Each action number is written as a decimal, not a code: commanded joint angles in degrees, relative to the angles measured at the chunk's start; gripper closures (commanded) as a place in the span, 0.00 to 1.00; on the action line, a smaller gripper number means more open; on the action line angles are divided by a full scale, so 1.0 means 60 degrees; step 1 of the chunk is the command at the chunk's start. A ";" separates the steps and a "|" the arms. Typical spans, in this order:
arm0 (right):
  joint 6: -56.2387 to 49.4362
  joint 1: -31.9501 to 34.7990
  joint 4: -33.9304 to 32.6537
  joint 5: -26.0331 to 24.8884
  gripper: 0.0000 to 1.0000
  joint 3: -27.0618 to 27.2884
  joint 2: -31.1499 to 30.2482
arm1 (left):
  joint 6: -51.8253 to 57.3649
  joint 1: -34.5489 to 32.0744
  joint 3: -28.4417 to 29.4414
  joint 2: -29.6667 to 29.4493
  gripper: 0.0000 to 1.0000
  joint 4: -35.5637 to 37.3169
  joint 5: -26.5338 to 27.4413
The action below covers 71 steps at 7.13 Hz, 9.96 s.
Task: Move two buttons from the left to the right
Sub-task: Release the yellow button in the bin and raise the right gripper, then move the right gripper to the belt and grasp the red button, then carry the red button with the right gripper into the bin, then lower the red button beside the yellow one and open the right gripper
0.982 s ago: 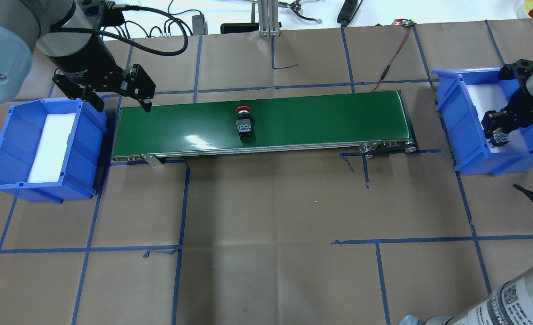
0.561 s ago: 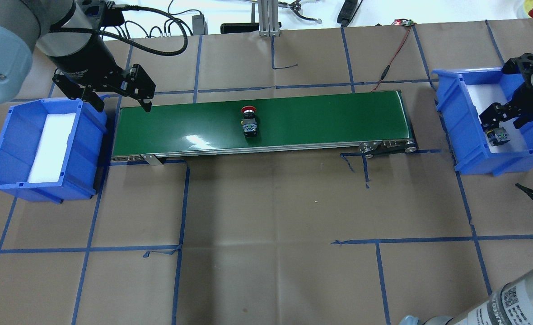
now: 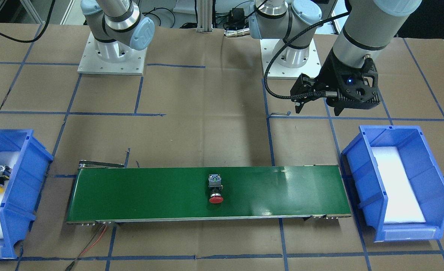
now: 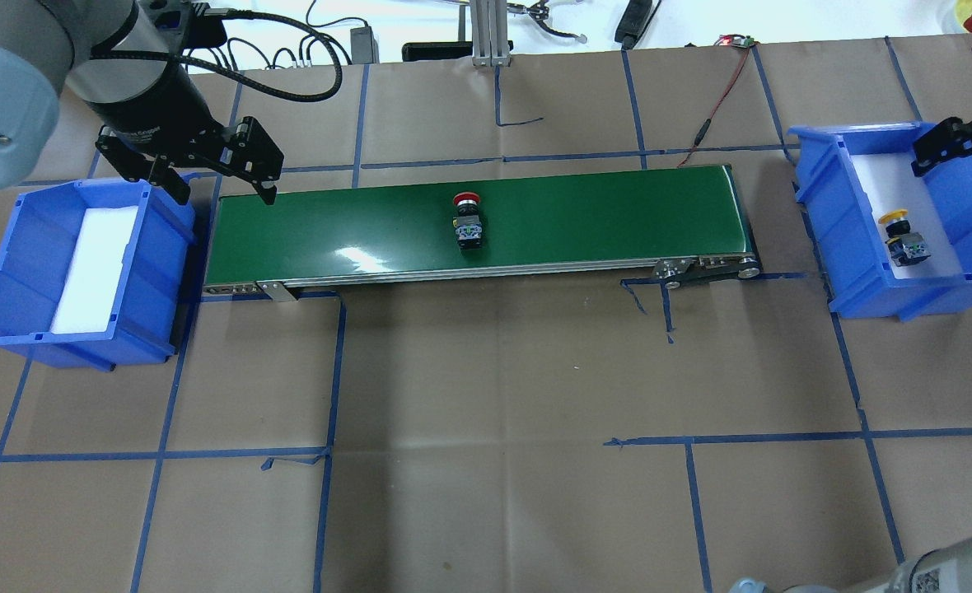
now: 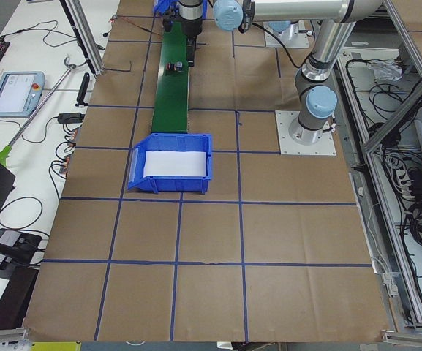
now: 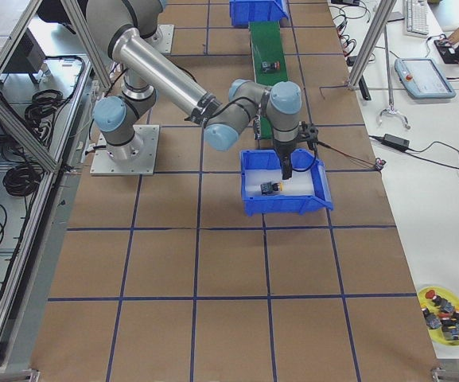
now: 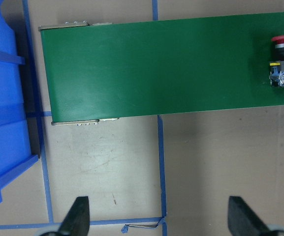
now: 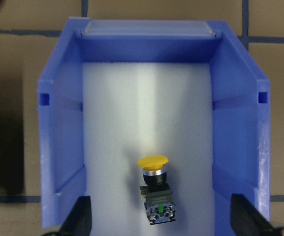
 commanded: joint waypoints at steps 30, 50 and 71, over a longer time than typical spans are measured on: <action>0.6495 0.5268 -0.1400 0.0084 0.01 0.0618 0.0967 | -0.0015 -0.0014 0.0015 0.0030 0.01 0.0010 -0.0019; 0.4378 0.3840 -0.0128 -0.0531 0.96 -0.0096 0.0195 | 0.0000 -0.0014 0.0015 0.0030 0.01 0.0010 -0.0005; -0.0419 0.0375 -0.0551 0.0553 0.01 -0.1315 0.3033 | 0.0014 0.0000 0.0015 0.0015 0.00 0.0010 -0.0078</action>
